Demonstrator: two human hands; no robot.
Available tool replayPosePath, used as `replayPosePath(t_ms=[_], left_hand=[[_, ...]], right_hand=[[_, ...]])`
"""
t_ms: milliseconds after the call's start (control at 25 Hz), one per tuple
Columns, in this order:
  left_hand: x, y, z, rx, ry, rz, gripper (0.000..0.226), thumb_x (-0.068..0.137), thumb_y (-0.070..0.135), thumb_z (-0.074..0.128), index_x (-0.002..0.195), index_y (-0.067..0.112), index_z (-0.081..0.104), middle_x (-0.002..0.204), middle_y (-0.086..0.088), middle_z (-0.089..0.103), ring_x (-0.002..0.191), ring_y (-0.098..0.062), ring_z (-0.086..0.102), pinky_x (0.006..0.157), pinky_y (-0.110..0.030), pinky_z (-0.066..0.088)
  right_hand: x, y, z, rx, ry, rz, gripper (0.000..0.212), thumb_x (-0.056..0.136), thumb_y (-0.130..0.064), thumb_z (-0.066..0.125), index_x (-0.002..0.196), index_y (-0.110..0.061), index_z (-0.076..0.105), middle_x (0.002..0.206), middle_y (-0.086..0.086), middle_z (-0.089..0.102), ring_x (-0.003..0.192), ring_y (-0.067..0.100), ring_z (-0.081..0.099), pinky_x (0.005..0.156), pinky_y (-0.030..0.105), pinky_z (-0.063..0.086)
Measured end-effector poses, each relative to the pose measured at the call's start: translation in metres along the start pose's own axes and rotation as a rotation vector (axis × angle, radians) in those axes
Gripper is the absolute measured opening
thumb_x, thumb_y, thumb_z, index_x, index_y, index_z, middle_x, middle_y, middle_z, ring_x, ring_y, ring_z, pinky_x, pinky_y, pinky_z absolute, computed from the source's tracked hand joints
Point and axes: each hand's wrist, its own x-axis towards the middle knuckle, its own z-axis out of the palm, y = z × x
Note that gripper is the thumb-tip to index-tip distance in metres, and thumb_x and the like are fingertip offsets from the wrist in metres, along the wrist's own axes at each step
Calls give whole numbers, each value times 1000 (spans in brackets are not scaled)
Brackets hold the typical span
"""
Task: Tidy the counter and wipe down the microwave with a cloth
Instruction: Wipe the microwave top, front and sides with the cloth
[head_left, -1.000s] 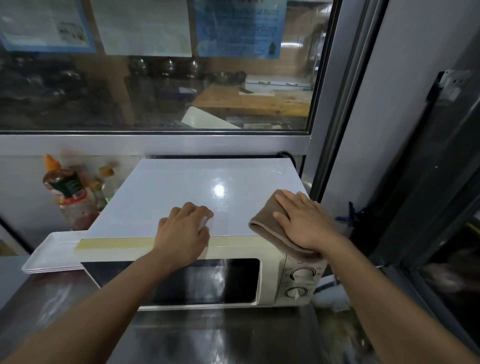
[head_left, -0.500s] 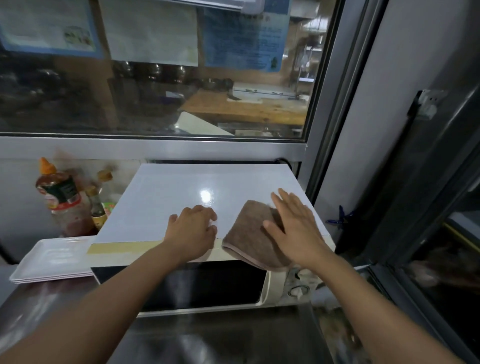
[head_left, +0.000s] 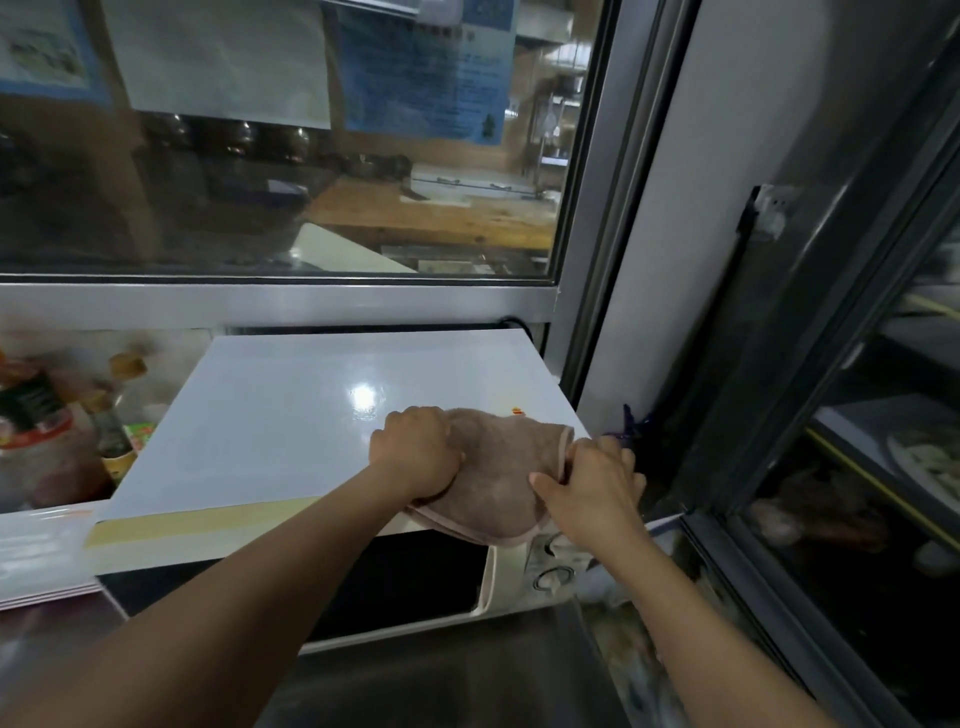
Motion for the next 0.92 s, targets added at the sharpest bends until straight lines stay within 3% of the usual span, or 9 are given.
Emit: replayPosePath(t_ms=[120, 240, 360, 440, 600, 680, 760, 840, 920], left_hand=[[-5, 3, -7, -297, -3, 3, 10, 87, 17, 54, 92, 9, 51, 95, -8, 60, 90, -27, 55, 72, -32, 43], [-14, -1, -21, -785, -49, -101, 18, 85, 12, 59, 79, 16, 43, 77, -5, 55, 64, -19, 49, 53, -26, 36], [-26, 0, -38, -1081, -41, -187, 24, 82, 13, 68, 95, 18, 48, 80, -3, 59, 65, -14, 53, 49, -24, 36], [-31, 1, -47, -1172, -54, -149, 37, 82, 13, 69, 109, 24, 47, 81, -2, 61, 70, -13, 56, 53, -23, 39], [-33, 3, -58, -1016, -148, 99, 40, 73, -4, 72, 103, 21, 66, 90, -4, 64, 77, -15, 60, 60, -19, 46], [-30, 9, -58, -719, -67, 195, 30, 71, -2, 72, 89, 21, 69, 85, 3, 66, 75, -12, 61, 56, -12, 45], [-27, 15, -57, -482, -7, 269, 13, 75, 8, 71, 74, 20, 67, 69, 9, 62, 66, -8, 58, 49, -6, 39], [-18, 23, -51, -457, -49, 279, 17, 78, 17, 71, 64, 18, 62, 65, 6, 59, 63, -8, 55, 52, -14, 39], [-6, 33, -44, -530, -121, 239, 25, 79, 24, 72, 60, 16, 57, 63, 4, 57, 60, -9, 52, 56, -22, 38]], right_hand=[[-2, -7, 2, 145, 34, -12, 20, 86, -32, 62, 93, -17, 52, 110, 6, 57, 111, 27, 46, 90, 36, 36], [-9, -6, -7, 601, 73, 50, 21, 84, -17, 66, 98, -17, 50, 94, -1, 61, 95, 23, 60, 69, 24, 48], [-15, -5, -27, 941, 137, 85, 38, 82, -12, 70, 108, -23, 45, 77, 3, 65, 77, 24, 66, 67, 37, 56], [-17, -5, -42, 1036, 85, 49, 40, 85, -11, 66, 115, -30, 48, 70, 4, 65, 75, 22, 67, 66, 36, 56], [-20, 5, -71, 1021, -106, -90, 39, 80, 3, 67, 111, -20, 66, 97, 0, 68, 86, 12, 66, 69, 22, 57], [-18, 11, -79, 784, -103, -162, 37, 75, 2, 73, 101, -24, 67, 92, -8, 65, 84, 6, 62, 67, 18, 52], [-10, 15, -82, 540, -49, -224, 25, 79, -7, 73, 78, -30, 62, 81, -9, 56, 75, 6, 55, 64, 19, 42], [4, 26, -83, 469, -60, -237, 23, 83, -14, 68, 71, -30, 57, 82, -6, 53, 73, 5, 53, 63, 19, 42], [25, 37, -84, 595, -144, -191, 15, 87, -15, 64, 78, -25, 59, 85, -1, 60, 72, 8, 60, 59, 20, 49]])
